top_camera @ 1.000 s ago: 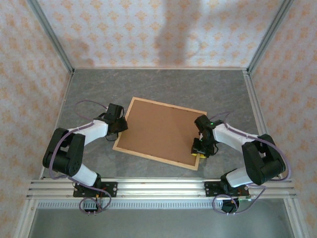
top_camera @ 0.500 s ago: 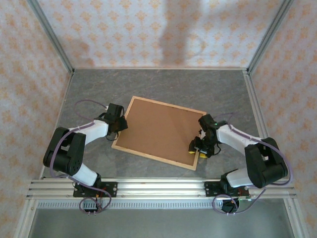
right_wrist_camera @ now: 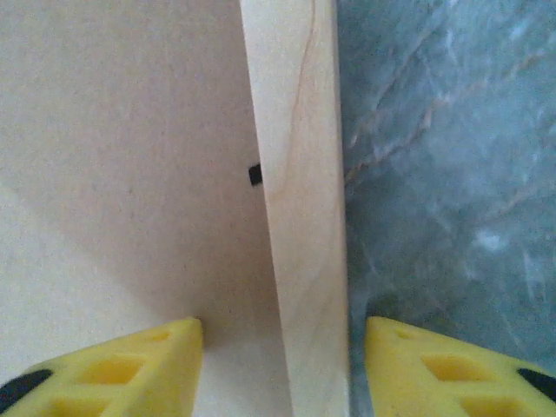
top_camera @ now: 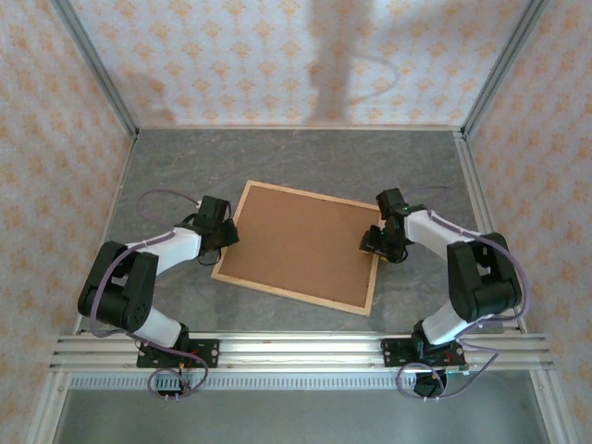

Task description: Put the photo into the frame

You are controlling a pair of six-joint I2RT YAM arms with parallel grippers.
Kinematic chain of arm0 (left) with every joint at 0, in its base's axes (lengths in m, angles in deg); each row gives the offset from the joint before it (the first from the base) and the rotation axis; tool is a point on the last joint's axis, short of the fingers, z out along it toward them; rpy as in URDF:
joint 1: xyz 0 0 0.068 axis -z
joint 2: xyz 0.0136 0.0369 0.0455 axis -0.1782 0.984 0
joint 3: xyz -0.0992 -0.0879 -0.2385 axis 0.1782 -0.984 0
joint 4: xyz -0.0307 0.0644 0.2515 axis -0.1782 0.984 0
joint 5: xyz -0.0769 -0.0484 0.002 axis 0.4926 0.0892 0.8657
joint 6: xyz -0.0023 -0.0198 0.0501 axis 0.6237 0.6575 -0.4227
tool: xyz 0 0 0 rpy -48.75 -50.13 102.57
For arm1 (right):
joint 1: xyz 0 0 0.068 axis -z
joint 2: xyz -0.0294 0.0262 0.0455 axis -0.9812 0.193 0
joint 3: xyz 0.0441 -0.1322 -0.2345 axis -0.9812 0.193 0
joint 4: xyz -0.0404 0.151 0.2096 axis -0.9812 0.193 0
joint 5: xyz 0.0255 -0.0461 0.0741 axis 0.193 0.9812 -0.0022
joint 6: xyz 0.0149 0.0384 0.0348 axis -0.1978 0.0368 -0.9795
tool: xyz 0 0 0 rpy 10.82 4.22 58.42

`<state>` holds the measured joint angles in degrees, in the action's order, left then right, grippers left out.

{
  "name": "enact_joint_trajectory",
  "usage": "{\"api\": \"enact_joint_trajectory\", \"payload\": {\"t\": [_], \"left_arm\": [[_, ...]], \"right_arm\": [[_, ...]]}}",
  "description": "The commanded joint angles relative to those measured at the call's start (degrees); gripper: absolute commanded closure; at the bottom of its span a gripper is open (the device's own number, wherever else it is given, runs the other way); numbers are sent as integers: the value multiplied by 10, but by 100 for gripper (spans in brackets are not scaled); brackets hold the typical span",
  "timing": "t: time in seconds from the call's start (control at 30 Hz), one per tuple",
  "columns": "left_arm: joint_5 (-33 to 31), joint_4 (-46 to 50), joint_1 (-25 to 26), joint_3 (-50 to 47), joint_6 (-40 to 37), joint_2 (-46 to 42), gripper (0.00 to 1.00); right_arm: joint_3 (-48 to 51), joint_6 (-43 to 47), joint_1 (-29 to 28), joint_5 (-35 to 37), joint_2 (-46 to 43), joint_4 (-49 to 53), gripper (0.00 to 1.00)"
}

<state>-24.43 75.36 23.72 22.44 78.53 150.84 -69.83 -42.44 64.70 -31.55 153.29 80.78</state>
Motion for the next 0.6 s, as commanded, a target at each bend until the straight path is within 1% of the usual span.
{"api": "enact_joint_trajectory", "payload": {"t": [0.0,0.07,0.13,0.27,0.3,0.33,0.4,0.57], "left_arm": [[44,81,12,-37,43,-9,88],[51,84,14,-42,49,-34,87],[48,90,14,-40,49,-63,82],[-10,119,10,-8,21,-99,65],[-22,128,6,8,18,-95,61],[-27,135,-1,22,-3,-89,59],[-31,143,-18,54,-16,-65,55],[-19,149,-44,133,-44,6,53]], "right_arm": [[-16,12,5,63,14,-2,52],[-21,19,5,74,19,-3,57],[-28,28,5,88,24,-2,63],[-40,47,5,123,34,-3,75],[-42,51,5,130,36,-4,77],[-44,55,5,134,37,-5,79],[-47,60,5,142,39,-6,82],[-49,69,5,149,38,-10,87]]}}
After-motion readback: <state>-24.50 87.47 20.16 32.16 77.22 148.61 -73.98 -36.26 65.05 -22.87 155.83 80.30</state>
